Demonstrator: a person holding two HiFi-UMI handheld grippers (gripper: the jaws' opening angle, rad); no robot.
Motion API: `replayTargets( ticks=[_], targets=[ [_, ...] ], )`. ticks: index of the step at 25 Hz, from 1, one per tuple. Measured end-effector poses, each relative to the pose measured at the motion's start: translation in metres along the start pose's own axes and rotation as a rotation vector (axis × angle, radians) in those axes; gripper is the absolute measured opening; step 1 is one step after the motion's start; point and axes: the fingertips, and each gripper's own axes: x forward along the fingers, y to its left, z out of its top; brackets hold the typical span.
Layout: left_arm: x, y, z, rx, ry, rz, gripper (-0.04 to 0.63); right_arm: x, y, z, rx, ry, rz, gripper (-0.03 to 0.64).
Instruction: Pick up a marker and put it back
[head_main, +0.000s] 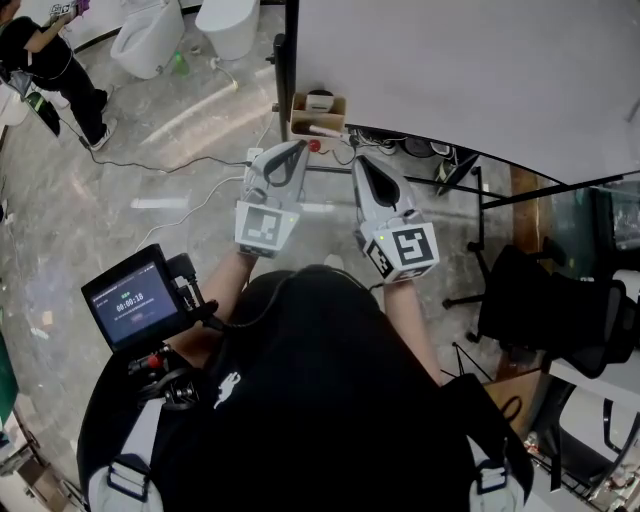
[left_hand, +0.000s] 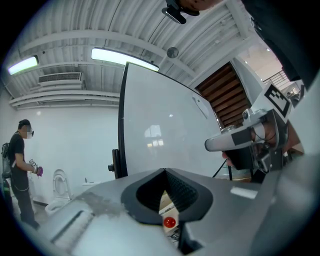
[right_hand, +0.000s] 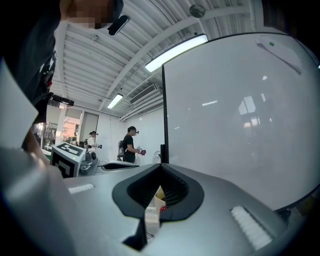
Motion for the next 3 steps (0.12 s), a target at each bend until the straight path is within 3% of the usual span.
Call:
replayTargets(
  ticks=[3],
  targets=[
    [-0.0007,-0.0019,0.0003,0.002,-0.002,-0.005,0.003,-0.0001,0.0013,0.0014,-0.002,-0.007,0.004,0.008]
  ],
)
